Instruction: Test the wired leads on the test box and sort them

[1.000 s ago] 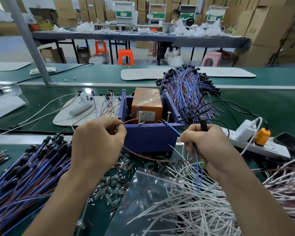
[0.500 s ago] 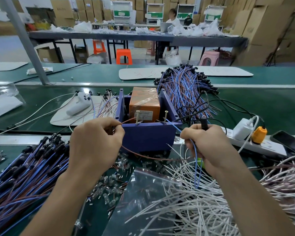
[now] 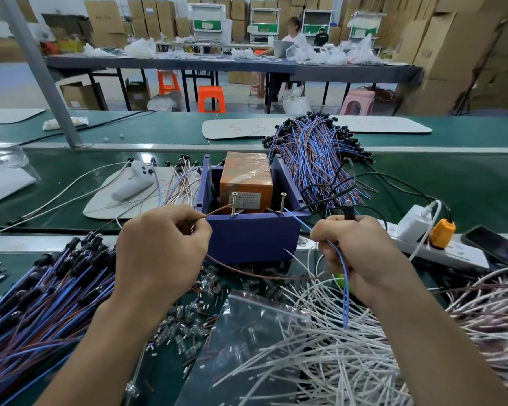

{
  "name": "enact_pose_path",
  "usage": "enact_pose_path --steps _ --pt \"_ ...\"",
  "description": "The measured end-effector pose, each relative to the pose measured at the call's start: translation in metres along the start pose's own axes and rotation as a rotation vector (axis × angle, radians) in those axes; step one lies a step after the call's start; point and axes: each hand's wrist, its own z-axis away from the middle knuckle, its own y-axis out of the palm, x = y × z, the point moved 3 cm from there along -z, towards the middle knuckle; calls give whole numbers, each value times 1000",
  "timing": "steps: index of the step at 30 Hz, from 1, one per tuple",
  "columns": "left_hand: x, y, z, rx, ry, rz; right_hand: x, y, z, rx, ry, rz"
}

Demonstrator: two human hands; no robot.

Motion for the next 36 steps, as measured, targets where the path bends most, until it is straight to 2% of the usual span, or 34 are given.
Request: enact_pose_path --steps 7,10,13,15,17,19,21,24,26,28,29,33,36 --pt "-4 -7 1 41 -33 -27 -2 1 0 -12 -17 21" --pt "-8 -12 0 114 -82 -39 3 7 5 49 -62 51" --pt "-11 -17 -3 242 -2 -154 5 15 10 162 -26 -31" --pt "-11 -19 -7 468 47 -250 5 18 13 248 34 -136" --pt "-5 -20 -8 829 24 -290 5 20 16 326 52 -177" --pt "5 -25 -4 1103 -23 -369 5 23 19 437 -28 -13" --pt "18 -33 -1 1208 -49 -445 6 30 26 549 -145 282" --pt "18 -46 -11 1026 28 -461 4 41 32 566 -204 468" --pt "4 -46 -11 958 58 -186 4 48 35 564 -249 518" --pt "-17 -38 -2 986 33 202 4 53 39 577 -286 577" --pt "-27 -31 2 983 43 310 4 53 39 581 -288 590" --pt "-40 -12 6 742 97 375 3 50 38 568 -240 640" --pt "-36 -1 7 706 54 412 1 50 37 580 -246 685"
